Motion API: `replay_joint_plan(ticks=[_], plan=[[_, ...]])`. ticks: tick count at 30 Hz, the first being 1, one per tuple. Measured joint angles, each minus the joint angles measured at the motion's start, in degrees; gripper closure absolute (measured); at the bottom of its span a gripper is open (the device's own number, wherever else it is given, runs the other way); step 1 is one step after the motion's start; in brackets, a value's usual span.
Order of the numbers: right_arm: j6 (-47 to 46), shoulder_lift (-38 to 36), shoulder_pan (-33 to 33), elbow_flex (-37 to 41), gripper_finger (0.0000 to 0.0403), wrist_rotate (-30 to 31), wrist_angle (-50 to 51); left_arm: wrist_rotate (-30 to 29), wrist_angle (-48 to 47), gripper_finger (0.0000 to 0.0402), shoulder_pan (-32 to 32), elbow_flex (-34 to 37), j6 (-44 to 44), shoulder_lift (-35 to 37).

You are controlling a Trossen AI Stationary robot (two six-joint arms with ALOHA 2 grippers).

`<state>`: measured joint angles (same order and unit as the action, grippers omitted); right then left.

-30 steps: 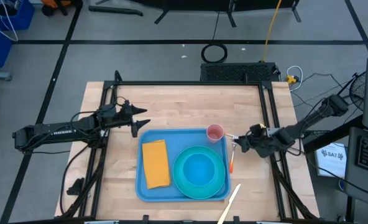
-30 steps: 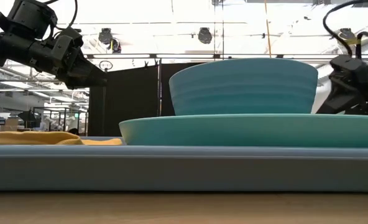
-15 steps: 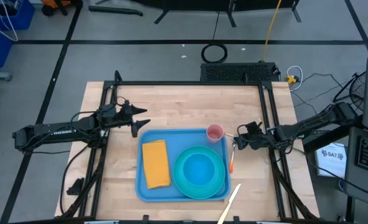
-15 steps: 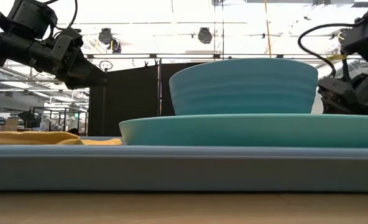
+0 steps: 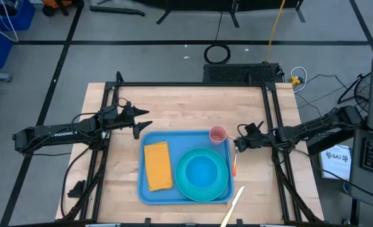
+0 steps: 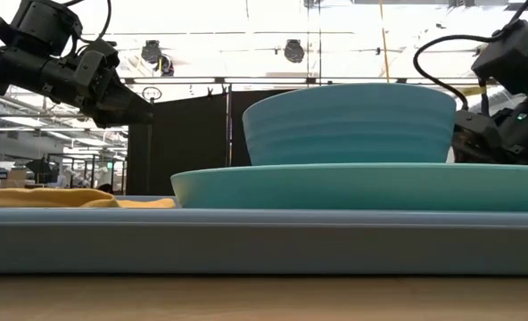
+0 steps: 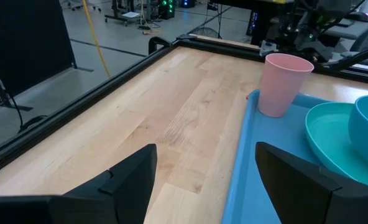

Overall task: Set up tray
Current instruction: Put the orange fork on the yellow napkin

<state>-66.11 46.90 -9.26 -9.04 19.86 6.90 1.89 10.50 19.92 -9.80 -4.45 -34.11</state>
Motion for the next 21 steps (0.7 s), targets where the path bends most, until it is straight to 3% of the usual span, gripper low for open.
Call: replay_joint_plan(ticks=[9, 21], plan=[[4.7, 0.3, 0.3, -0.2, 0.0392, -1.9, -0.6, 0.0, 0.0, 0.0128, 0.0, 0.0, 0.0, 0.0], [10.4, -2.9, 0.3, -0.2, 0.0402, -0.3, -7.1, -0.1, 0.0, 0.0128, 0.0, 0.0, 0.0, 0.0]])
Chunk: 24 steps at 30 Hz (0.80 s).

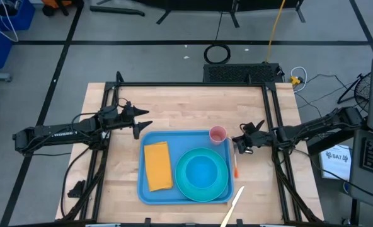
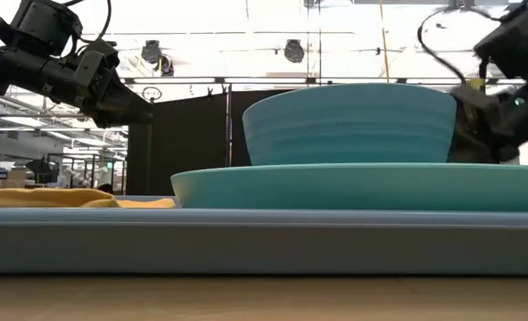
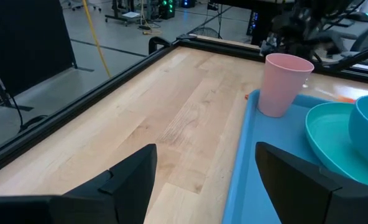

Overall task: Set up tray
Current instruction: Put the orange fork on the yellow napkin

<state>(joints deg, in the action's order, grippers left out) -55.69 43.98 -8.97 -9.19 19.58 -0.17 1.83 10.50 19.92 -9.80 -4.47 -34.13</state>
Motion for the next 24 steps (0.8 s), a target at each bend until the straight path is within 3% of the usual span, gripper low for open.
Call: replay_joint_plan(ticks=[7, 15, 20, 24], plan=[[5.4, -6.7, 0.0, -2.0, 0.0402, 1.3, -3.0, 0.0, 0.0, 0.0128, 0.0, 0.0, 0.0, 0.0], [9.4, -11.8, 0.0, -7.3, 0.0402, 1.4, 2.5, 0.0, 0.0, 0.0128, 0.0, 0.0, 0.0, 0.0], [18.4, -10.8, 0.1, -10.0, 0.0403, 1.7, -11.3, 0.0, 1.0, 0.0128, 0.0, 0.0, -1.8, 0.0], [26.2, -5.8, 0.6, -12.4, 0.0403, 1.1, -21.3, 0.7, 5.5, 0.0128, -0.1, 0.0, -6.4, 0.0]])
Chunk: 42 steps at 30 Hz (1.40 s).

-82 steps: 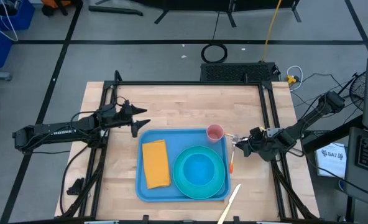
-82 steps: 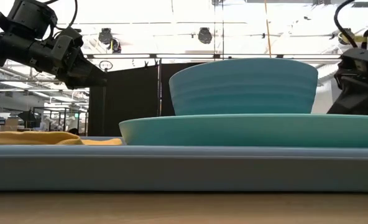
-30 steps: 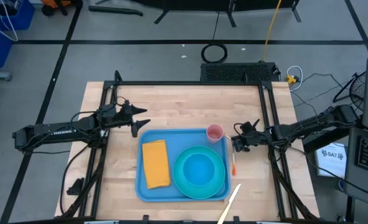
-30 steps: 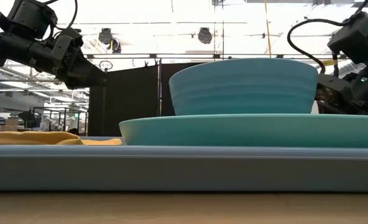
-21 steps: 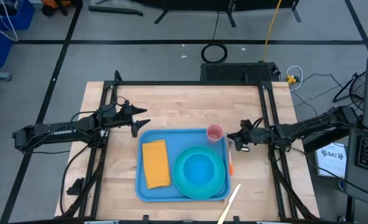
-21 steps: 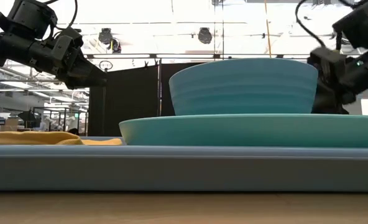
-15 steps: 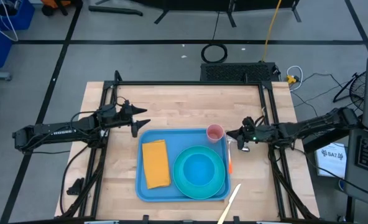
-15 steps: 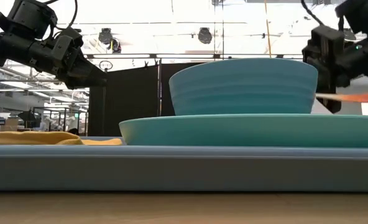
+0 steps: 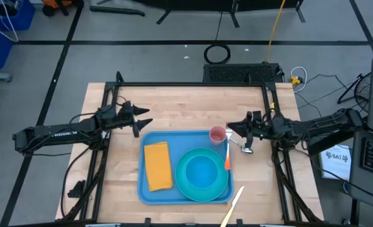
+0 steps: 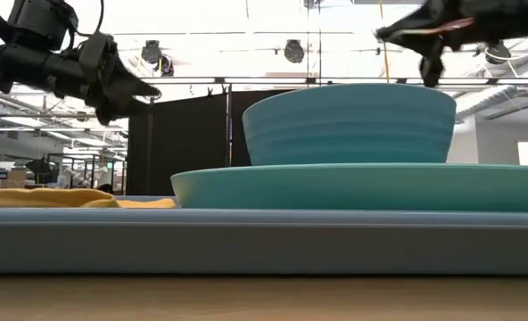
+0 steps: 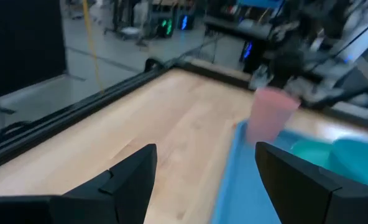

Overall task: Set up tray
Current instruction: Put the orange fork on the yellow napkin

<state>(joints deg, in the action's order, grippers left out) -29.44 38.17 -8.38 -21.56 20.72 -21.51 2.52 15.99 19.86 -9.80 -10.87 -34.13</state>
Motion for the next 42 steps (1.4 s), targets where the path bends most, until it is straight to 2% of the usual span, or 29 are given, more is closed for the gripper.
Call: replay_joint_plan(ticks=[4, 9, 12, 20, 24, 30, 35, 42], plan=[[5.7, 9.5, 2.8, -4.4, 0.0403, -3.8, -5.1, 2.7, 6.3, 0.0128, -0.9, 0.0, -6.7, 0.0], [11.1, 25.3, 7.3, -11.5, 0.0403, -15.6, -16.0, 2.4, 12.0, 0.0128, -2.7, 0.0, -10.9, -0.1], [13.6, 33.5, 9.4, -16.4, 0.0403, -21.4, -18.9, 2.4, 16.8, 0.0128, -4.6, 0.0, -13.7, -1.7], [15.9, 48.3, 13.4, -29.2, 0.0403, -33.3, -21.8, 1.4, 33.9, 0.0128, -10.9, -0.3, -14.9, -12.7], [18.1, 52.0, 14.5, -33.8, 0.0403, -35.0, -21.8, 3.6, 36.2, 0.0128, -13.1, -3.5, -15.0, -18.2], [20.0, 53.7, 17.3, -38.7, 0.0403, -37.5, -22.2, 4.3, 33.9, 0.0128, -17.8, -9.2, -14.5, -27.7], [22.9, 53.8, 17.9, -39.9, 0.0403, -37.3, -22.1, 0.7, 34.5, 0.0128, -21.3, -13.2, -11.2, -35.0], [23.2, 53.8, 18.3, -40.0, 0.0403, -37.2, -22.0, 0.5, 34.9, 0.0128, -22.2, -18.2, -9.3, -39.8]])
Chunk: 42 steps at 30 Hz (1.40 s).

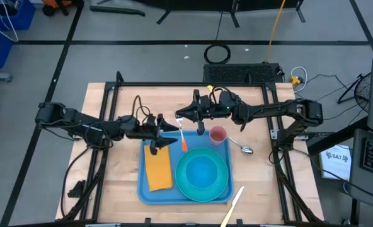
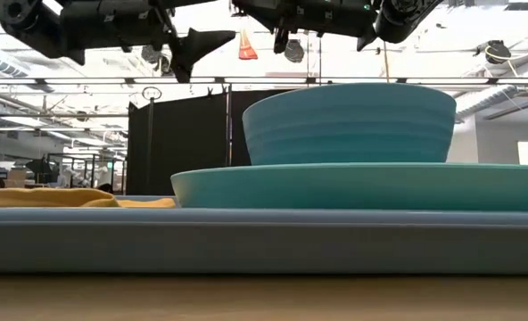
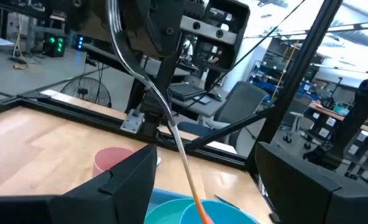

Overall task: Set up tray
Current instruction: Put the orange fork on the yellow napkin

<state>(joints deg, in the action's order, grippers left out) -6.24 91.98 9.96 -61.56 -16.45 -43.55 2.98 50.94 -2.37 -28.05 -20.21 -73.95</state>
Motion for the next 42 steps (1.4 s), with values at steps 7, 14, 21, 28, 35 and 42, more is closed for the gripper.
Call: replay_joint_plan(ticks=[7, 14, 21, 28, 35, 42], plan=[[0.2, 0.0, 0.2, 0.0, 0.0403, 0.0, -0.9, 0.0, -0.3, 0.0128, -0.1, -4.5, -2.5, -7.3], [0.5, 0.0, 0.2, 0.0, 0.0403, -0.1, -0.8, -0.1, -0.2, 0.0128, 0.0, -6.7, -0.2, -9.7], [1.0, 0.0, 0.2, 0.0, 0.0403, -0.1, 0.6, -0.1, -0.5, 0.0128, 0.8, -6.7, 1.1, -8.7], [1.0, 0.0, 0.4, 0.0, 0.0403, -0.2, 0.5, -0.7, -3.9, 0.0148, 2.5, -6.7, -0.5, -8.8], [1.2, 0.0, 0.6, 0.0, 0.0403, -0.1, 0.5, -0.4, -3.7, 0.0315, 2.7, -6.7, 1.9, -8.7], [3.2, 0.0, 0.5, 0.0, 0.0402, 0.5, 0.2, -3.0, -4.1, 0.0395, 2.7, -6.7, 4.3, -8.7]])
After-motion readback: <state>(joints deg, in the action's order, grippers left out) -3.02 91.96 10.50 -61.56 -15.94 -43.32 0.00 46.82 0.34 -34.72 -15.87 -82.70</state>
